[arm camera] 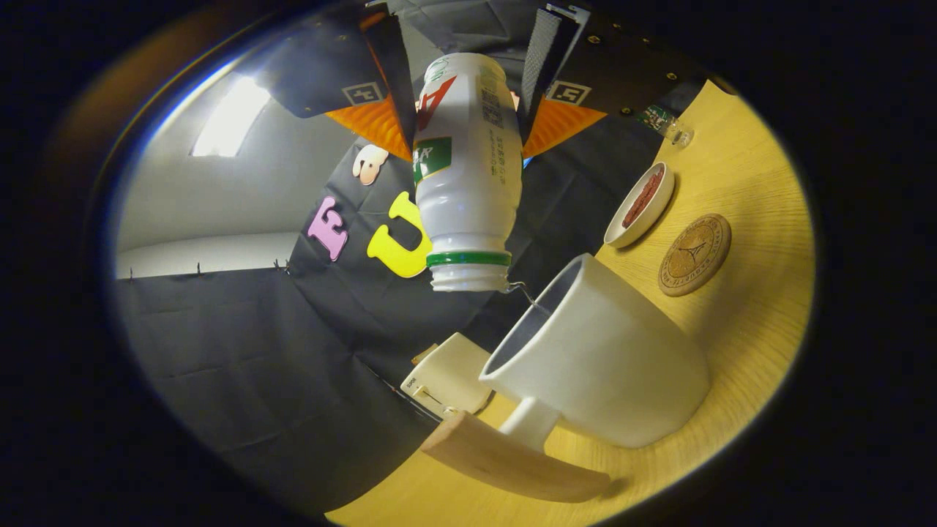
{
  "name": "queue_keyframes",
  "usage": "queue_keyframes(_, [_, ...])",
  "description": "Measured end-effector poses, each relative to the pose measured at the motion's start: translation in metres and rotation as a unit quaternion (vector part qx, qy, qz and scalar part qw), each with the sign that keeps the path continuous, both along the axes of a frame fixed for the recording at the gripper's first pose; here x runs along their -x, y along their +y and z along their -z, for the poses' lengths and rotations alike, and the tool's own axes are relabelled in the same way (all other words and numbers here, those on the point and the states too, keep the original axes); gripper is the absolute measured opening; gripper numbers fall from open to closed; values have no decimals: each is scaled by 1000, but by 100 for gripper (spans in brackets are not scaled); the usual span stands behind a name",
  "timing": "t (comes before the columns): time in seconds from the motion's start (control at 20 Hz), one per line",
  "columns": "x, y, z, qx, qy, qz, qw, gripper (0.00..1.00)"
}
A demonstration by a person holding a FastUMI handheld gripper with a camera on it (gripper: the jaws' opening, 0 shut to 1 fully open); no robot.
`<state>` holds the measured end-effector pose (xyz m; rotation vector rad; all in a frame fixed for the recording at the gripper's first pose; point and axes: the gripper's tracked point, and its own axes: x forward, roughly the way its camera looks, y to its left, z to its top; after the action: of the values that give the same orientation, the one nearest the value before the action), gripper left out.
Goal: Take the bottle from table, then pour the juice into the cup, finally place the bottle on the coaster
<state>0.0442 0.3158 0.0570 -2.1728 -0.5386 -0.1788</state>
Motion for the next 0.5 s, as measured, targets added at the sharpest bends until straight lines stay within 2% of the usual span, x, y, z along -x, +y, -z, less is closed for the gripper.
queue_keyframes(0.5, [10,5,14,69,-8,-11,998,66])
